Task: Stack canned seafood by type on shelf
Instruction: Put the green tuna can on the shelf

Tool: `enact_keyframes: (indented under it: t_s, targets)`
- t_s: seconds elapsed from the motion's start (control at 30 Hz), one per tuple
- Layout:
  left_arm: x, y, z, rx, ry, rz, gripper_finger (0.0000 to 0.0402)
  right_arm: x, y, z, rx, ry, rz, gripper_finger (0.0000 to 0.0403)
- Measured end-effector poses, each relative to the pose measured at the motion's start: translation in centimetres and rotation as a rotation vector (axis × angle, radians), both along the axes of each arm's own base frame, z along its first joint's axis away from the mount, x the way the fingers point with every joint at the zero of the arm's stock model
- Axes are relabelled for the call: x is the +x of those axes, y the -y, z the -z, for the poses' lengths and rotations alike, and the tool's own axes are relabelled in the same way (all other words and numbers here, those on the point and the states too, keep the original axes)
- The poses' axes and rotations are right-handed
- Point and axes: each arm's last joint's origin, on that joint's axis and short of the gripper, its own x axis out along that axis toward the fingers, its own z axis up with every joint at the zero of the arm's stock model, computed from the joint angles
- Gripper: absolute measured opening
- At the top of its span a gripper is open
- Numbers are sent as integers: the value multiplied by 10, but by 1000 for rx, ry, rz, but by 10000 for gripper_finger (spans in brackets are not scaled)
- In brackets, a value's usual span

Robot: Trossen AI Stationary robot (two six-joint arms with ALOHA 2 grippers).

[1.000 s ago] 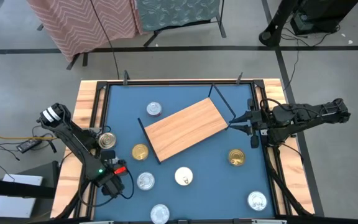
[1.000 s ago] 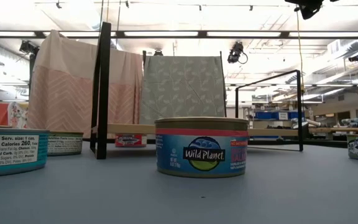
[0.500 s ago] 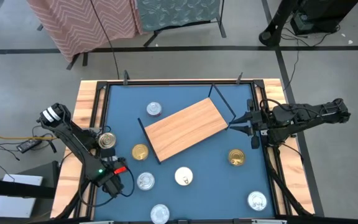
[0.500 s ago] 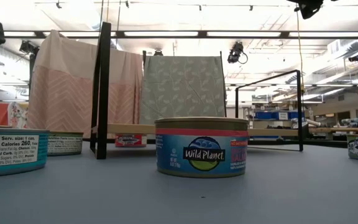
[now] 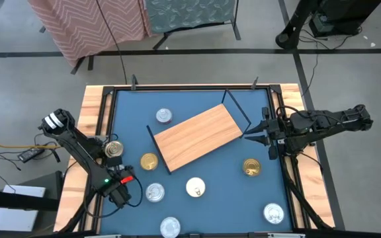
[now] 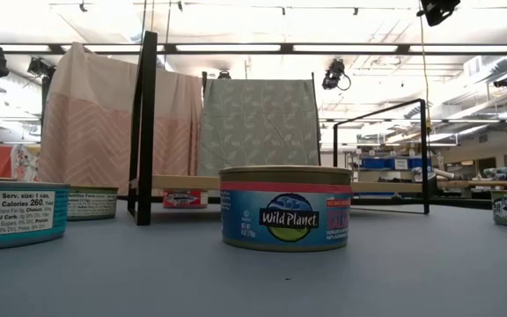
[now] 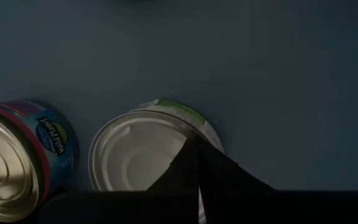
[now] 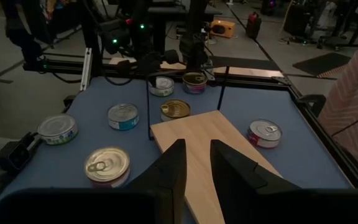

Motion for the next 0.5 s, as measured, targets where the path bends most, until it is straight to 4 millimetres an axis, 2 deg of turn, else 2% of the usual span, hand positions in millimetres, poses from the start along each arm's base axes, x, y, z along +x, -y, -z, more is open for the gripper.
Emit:
enact_keyframes:
  t_s: [0.23,0.5]
  targets:
    - [1,3,2,-22,29,6,0,0,0,0,2,0,-6,87]
    - [14,16,7,-191,155,-22,1,0,0,0,-1,0,-7,87]
